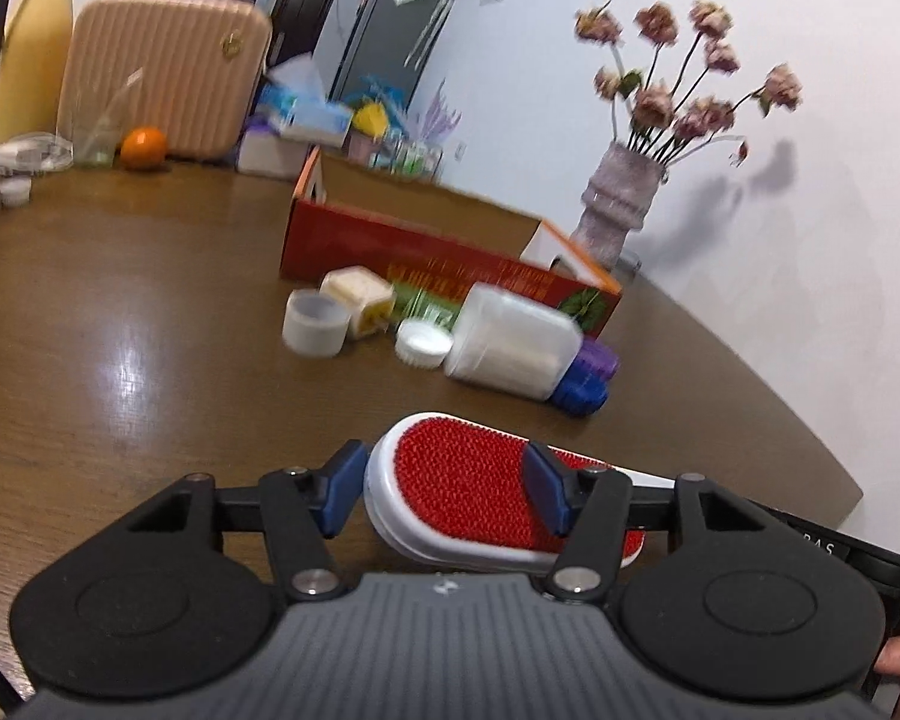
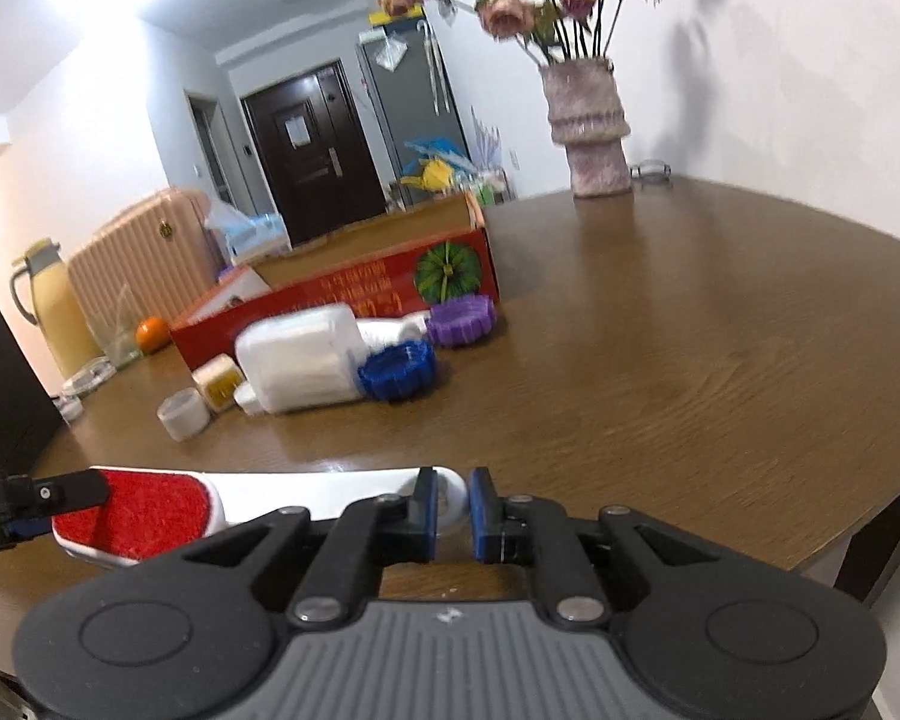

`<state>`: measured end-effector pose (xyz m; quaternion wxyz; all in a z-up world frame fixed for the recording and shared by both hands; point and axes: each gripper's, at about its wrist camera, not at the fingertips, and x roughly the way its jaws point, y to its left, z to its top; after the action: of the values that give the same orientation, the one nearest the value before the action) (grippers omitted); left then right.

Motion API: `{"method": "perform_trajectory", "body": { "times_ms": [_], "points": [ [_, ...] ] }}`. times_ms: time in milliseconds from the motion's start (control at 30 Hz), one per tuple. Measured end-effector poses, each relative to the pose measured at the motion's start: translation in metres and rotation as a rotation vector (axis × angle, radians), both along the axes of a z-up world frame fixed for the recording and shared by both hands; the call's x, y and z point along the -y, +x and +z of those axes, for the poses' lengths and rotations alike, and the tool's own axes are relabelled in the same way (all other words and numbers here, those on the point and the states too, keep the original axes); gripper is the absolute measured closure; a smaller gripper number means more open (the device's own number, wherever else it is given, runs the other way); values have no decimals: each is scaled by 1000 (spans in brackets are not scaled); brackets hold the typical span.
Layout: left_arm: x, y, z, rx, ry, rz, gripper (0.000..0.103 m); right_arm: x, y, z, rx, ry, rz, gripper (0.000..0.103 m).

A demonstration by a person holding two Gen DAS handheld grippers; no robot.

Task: Organize rigid objects
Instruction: 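Carry the lint brush with the left tool into the cardboard box and release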

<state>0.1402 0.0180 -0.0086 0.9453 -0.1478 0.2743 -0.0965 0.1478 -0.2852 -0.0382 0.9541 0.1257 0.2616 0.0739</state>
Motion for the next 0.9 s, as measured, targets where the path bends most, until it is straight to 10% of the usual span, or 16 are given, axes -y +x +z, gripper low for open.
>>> {"method": "perform_trajectory", "body": {
  "times_ms": [433,633,900],
  "points": [
    [12,87,57,116,21,-2,45,15,84,56,105,16,14,92],
    [-5,197,78,86,-27,2,45,-1,193,89,119,-44,37,91],
    [-21,367,60,-77,25,18,44,-27,389,75,-87,-104,72,92]
  ]
}}
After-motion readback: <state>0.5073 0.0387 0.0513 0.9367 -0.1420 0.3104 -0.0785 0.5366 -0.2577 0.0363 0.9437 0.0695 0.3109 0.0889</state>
